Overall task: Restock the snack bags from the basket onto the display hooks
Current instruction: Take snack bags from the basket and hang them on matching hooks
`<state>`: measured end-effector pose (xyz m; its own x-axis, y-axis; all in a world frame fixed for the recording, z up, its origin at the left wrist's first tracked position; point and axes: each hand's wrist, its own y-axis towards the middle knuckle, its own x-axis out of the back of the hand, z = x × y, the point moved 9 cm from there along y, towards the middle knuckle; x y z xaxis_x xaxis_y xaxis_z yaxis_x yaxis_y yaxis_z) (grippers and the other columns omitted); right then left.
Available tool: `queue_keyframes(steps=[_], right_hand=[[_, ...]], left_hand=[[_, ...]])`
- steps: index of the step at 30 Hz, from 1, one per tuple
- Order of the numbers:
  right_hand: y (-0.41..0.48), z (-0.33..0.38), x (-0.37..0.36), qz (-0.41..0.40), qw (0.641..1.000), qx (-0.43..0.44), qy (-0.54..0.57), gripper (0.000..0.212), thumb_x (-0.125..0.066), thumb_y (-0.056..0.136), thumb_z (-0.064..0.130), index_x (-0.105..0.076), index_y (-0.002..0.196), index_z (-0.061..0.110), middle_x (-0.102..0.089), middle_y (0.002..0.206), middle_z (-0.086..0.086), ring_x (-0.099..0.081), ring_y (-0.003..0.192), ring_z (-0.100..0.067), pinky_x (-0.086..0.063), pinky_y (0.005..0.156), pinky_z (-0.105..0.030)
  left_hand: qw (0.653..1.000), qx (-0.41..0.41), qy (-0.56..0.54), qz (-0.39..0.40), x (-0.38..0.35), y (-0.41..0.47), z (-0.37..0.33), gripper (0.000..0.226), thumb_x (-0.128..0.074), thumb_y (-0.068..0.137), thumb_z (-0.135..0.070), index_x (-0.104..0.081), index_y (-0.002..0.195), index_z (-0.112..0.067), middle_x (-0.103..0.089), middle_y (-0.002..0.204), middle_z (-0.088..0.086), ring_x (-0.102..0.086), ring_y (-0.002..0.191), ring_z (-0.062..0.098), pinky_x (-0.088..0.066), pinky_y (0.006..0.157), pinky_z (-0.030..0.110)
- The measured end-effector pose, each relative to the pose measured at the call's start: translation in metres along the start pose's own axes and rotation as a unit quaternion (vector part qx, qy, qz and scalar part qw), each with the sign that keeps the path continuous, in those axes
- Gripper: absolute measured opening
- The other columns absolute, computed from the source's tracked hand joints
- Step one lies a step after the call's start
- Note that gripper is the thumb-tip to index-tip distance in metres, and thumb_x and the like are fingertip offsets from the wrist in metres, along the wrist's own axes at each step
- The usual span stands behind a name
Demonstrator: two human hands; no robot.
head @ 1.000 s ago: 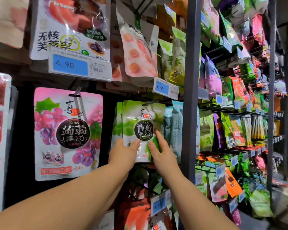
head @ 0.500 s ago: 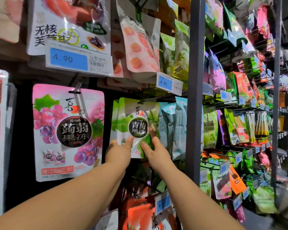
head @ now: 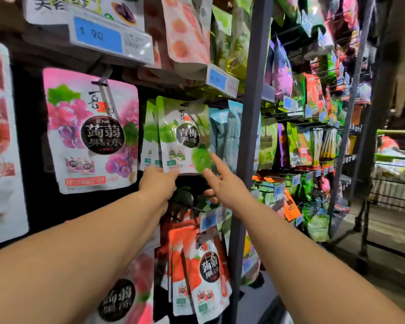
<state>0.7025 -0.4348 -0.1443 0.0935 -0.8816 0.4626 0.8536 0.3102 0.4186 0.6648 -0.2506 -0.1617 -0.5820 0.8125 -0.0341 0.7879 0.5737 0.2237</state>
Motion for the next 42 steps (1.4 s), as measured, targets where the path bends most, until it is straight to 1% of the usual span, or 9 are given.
queue_keyframes(steps=[4, 9, 12, 16, 21, 31, 35, 40, 42], right_hand=[[-0.05, -0.001, 0.024, -0.016, 1.0, -0.024, -0.008, 0.049, -0.046, 0.103, 0.04, -0.035, 0.15, 0.034, -0.053, 0.116, -0.003, -0.065, 0.083, -0.019, -0.056, 0.085, -0.042], [-0.136, -0.04, 0.071, -0.037, 0.994, -0.099, -0.031, 0.039, -0.04, 0.105, 0.039, -0.047, 0.139, 0.022, -0.051, 0.107, 0.008, -0.06, 0.085, -0.01, -0.052, 0.07, -0.024], [-0.189, -0.066, 0.104, -0.045, 0.986, -0.137, -0.087, 0.045, -0.038, 0.104, 0.048, -0.05, 0.138, 0.021, -0.054, 0.117, 0.003, -0.06, 0.095, -0.011, -0.055, 0.087, -0.036], [-0.252, -0.1, 0.156, -0.099, 0.965, -0.195, -0.148, 0.035, -0.041, 0.104, 0.043, -0.059, 0.12, 0.018, -0.062, 0.116, -0.009, -0.06, 0.111, -0.027, -0.049, 0.098, -0.05], [-0.314, -0.135, 0.191, -0.101, 0.932, -0.272, -0.218, 0.037, -0.046, 0.102, 0.044, -0.06, 0.126, 0.02, -0.058, 0.111, 0.007, -0.056, 0.11, -0.016, -0.047, 0.101, -0.043], [-0.355, -0.177, 0.173, -0.073, 0.918, -0.311, -0.235, 0.033, -0.048, 0.101, 0.041, -0.061, 0.127, 0.024, -0.059, 0.115, 0.012, -0.051, 0.103, -0.007, -0.037, 0.087, -0.026], [-0.356, -0.191, 0.158, -0.074, 0.925, -0.309, -0.21, 0.03, -0.048, 0.102, 0.039, -0.063, 0.126, 0.028, -0.062, 0.114, 0.014, -0.054, 0.104, -0.008, -0.041, 0.088, -0.03], [-0.354, -0.195, 0.154, -0.077, 0.928, -0.286, -0.226, 0.03, -0.05, 0.102, 0.037, -0.064, 0.126, 0.028, -0.065, 0.121, 0.01, -0.058, 0.11, -0.013, -0.046, 0.093, -0.034], [-0.355, -0.196, 0.154, -0.077, 0.93, -0.278, -0.228, 0.03, -0.05, 0.102, 0.036, -0.063, 0.127, 0.027, -0.064, 0.121, 0.009, -0.057, 0.109, -0.012, -0.045, 0.09, -0.032]], left_hand=[[0.996, 0.024, 0.042, 0.081, -0.01, -0.036, 0.004, 0.029, -0.058, 0.097, -0.013, -0.06, 0.116, 0.008, -0.056, 0.063, 0.003, -0.055, 0.054, 0.011, -0.048, 0.064, 0.024], [0.98, 0.0, 0.043, 0.194, -0.061, -0.134, 0.027, 0.011, -0.063, 0.092, -0.01, -0.054, 0.098, -0.012, -0.05, 0.07, 0.008, -0.046, 0.055, 0.018, -0.043, 0.054, 0.022], [0.958, 0.006, 0.074, 0.278, -0.108, -0.196, 0.069, 0.024, -0.073, 0.083, -0.021, -0.053, 0.095, -0.016, -0.057, 0.077, 0.006, -0.053, 0.071, 0.024, -0.046, 0.071, 0.034], [0.911, 0.005, 0.147, 0.385, -0.157, -0.274, 0.13, 0.023, -0.065, 0.093, -0.027, -0.049, 0.106, -0.016, -0.06, 0.098, 0.0, -0.053, 0.084, 0.018, -0.041, 0.07, 0.03], [0.833, -0.016, 0.274, 0.481, -0.178, -0.325, 0.168, 0.056, -0.055, 0.095, -0.049, -0.043, 0.141, -0.02, -0.048, 0.143, 0.001, -0.053, 0.104, 0.015, -0.043, 0.086, 0.027], [0.746, -0.057, 0.438, 0.498, -0.171, -0.357, 0.174, 0.117, -0.063, 0.068, -0.081, -0.006, 0.156, -0.029, -0.016, 0.163, -0.002, -0.022, 0.146, 0.029, -0.032, 0.114, 0.048], [0.736, -0.068, 0.459, 0.493, -0.174, -0.356, 0.179, 0.101, -0.064, 0.078, -0.062, -0.009, 0.155, -0.028, -0.028, 0.158, -0.001, -0.037, 0.137, 0.032, -0.041, 0.106, 0.042], [0.763, -0.081, 0.441, 0.466, -0.172, -0.342, 0.175, 0.065, -0.055, 0.088, -0.036, -0.026, 0.146, -0.027, -0.053, 0.096, -0.004, -0.055, 0.088, 0.023, -0.041, 0.071, 0.032], [0.769, -0.073, 0.437, 0.462, -0.171, -0.337, 0.176, 0.066, -0.052, 0.09, -0.036, -0.023, 0.149, -0.028, -0.058, 0.094, -0.001, -0.059, 0.083, 0.024, -0.04, 0.065, 0.031]])
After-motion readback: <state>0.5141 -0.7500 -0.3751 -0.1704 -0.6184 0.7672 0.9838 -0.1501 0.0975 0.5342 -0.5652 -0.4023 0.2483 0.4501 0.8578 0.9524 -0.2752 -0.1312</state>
